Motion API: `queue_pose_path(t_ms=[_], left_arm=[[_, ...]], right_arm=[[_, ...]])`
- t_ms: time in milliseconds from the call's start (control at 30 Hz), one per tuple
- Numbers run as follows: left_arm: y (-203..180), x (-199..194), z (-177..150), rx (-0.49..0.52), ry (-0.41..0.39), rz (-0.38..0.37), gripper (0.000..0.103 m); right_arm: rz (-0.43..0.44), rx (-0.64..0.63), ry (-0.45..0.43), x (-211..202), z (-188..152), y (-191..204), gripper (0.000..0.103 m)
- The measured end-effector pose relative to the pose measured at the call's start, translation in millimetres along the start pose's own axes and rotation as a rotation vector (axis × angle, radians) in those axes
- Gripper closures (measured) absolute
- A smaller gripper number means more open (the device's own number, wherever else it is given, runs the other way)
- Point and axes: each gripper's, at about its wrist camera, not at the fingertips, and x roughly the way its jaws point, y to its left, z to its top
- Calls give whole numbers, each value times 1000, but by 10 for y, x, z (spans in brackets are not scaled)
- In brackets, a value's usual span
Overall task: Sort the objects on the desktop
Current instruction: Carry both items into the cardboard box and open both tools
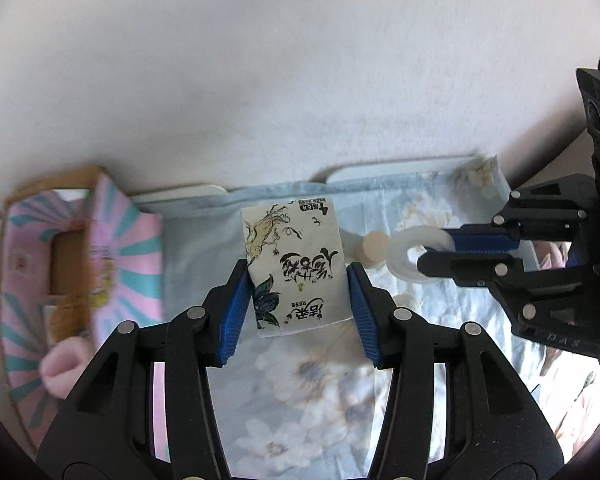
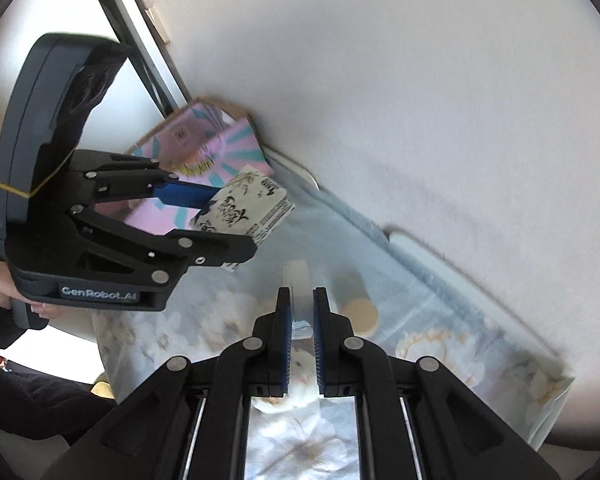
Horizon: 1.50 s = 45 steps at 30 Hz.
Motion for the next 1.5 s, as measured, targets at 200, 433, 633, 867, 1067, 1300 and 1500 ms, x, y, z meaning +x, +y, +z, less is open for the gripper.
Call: queue_pose_path(t_ms=[200, 433, 633, 867, 1067, 1300, 1500], left_arm=[[313, -376, 14, -50, -44, 13, 58], [874, -842, -98, -131, -95, 66, 58], [1274, -1161, -314, -192, -119, 112, 58], [1665, -1338, -597, -267, -112, 146, 58], [1898, -1297, -914, -316, -78, 155, 58], [2008, -1153, -1190, -360, -41, 162, 58], [2032, -1077, -1324, -384, -22, 164, 58]], right_arm=[[-8, -47, 1, -40, 407, 304, 94], [14, -89, 5, 83, 879, 726, 94], [63, -135, 35, 303, 1208, 1145, 94], [112, -216, 77, 607, 1472, 1679, 94], [132, -250, 122, 914, 1650, 2016, 94], [141, -257, 171, 1264, 1721, 2314, 94], [138, -268, 195, 1443, 1749, 2430, 94]])
